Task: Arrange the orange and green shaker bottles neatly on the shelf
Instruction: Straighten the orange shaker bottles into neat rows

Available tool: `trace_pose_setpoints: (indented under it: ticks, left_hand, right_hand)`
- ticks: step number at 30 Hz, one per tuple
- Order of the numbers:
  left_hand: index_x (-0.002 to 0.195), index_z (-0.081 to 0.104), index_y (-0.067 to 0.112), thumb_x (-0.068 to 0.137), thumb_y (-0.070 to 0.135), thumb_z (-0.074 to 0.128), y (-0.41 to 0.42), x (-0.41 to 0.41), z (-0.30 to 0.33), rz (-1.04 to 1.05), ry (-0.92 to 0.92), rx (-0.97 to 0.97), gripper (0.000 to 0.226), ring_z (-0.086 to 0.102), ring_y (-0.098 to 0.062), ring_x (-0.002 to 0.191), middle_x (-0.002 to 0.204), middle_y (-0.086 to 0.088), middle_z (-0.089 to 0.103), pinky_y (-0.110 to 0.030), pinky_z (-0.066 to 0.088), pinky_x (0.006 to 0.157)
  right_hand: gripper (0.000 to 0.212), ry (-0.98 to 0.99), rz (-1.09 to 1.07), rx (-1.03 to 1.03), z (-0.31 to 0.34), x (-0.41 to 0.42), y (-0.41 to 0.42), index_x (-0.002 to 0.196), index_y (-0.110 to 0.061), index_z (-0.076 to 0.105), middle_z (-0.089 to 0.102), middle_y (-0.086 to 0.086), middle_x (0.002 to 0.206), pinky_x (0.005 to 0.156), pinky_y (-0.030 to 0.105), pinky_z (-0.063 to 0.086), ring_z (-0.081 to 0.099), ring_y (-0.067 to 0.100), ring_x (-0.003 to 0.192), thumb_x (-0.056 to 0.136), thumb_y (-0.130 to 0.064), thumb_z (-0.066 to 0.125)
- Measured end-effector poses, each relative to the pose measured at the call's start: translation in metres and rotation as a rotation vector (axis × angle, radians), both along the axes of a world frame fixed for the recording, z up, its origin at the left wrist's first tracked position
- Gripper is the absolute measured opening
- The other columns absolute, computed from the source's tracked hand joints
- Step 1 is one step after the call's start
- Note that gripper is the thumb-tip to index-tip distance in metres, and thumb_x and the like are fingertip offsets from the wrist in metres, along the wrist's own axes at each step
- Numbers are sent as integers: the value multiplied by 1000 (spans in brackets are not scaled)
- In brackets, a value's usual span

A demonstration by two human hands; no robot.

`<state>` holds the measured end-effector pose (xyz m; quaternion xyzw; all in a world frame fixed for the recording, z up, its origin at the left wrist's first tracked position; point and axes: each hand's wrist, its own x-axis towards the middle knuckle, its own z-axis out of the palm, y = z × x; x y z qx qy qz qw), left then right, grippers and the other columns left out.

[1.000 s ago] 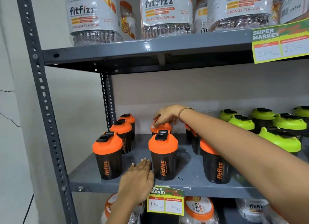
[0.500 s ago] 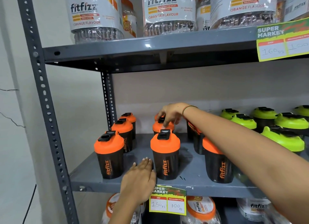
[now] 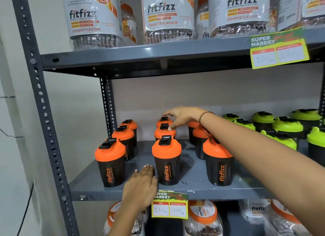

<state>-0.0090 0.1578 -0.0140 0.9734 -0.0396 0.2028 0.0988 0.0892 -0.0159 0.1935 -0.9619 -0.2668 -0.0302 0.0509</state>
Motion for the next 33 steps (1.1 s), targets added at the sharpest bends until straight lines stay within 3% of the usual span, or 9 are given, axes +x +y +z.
trace_pose_setpoints:
  ticks: [5, 9, 11, 15, 18, 21, 26, 30, 33]
  left_hand:
    - [146, 34, 20, 101, 27, 31, -6, -20, 8, -20, -191, -352, 46, 32, -14, 140, 154, 0, 33, -29, 25, 112]
    - [141, 43, 14, 97, 25, 35, -26, -41, 13, 20, -560, -905, 46, 36, -19, 138, 148, -7, 43, -30, 25, 111]
    - [142, 41, 10, 93, 28, 35, -49, -57, 18, -21, -756, -1022, 52, 32, -16, 140, 149, -7, 40, -31, 24, 114]
    - [143, 33, 0, 96, 26, 33, -115, -78, 33, -316, -886, -892, 54, 25, -17, 144, 151, -10, 33, -31, 16, 118]
    - [143, 31, 0, 97, 23, 31, -170, -84, 38, -564, -776, -683, 51, 24, -22, 144, 153, -13, 31, -35, 15, 118]
    - [147, 30, 8, 98, 24, 32, -224, -83, 31, -718, -595, -478, 51, 21, -15, 145, 156, -2, 27, -30, 17, 118]
    - [146, 33, 15, 98, 36, 27, -277, -53, 1, -558, -401, -361, 54, 15, -1, 143, 155, 7, 21, -16, 10, 115]
    - [132, 52, 0, 90, 32, 29, -287, -22, -16, -338, -268, -189, 57, 45, -25, 132, 142, -14, 47, -20, 12, 112]
    - [122, 60, -1, 85, 34, 26, -293, -7, -14, -193, -164, -77, 62, 58, -30, 120, 131, -19, 58, -26, 27, 108]
  right_hand:
    - [56, -270, 55, 121, 3, -43, -42, 142, -20, 50, 50, 3, 148, 113, 35, 32, 43, 24, 138, 90, -34, 65]
    - [42, -459, 75, 335, 1, -72, -94, 129, -22, 62, 62, 3, 132, 108, 32, 36, 53, 21, 126, 89, -34, 65]
    - [36, -512, 70, 407, -3, -83, -120, 122, -23, 67, 66, 2, 123, 106, 34, 39, 58, 20, 119, 88, -33, 65]
    - [28, -586, 26, 474, -10, -107, -167, 114, -20, 72, 71, 1, 114, 99, 28, 42, 62, 17, 111, 88, -26, 67]
    - [26, -647, -22, 471, -8, -116, -204, 112, -18, 73, 72, 3, 110, 92, 19, 38, 64, 18, 107, 87, -22, 67]
    - [25, -685, -55, 489, -3, -120, -245, 110, -18, 75, 73, 1, 109, 90, 15, 37, 64, 14, 105, 87, -21, 67]
    - [26, -742, -42, 518, 9, -114, -314, 112, -17, 74, 71, -1, 109, 92, 23, 45, 62, 11, 103, 88, -23, 66]
    - [26, -659, -29, 472, 18, -93, -377, 114, -17, 73, 71, 1, 111, 95, 26, 47, 63, 11, 104, 89, -23, 67]
    - [23, -550, -51, 477, 24, -70, -421, 111, -15, 75, 74, 5, 110, 99, 32, 49, 67, 17, 105, 89, -20, 68]
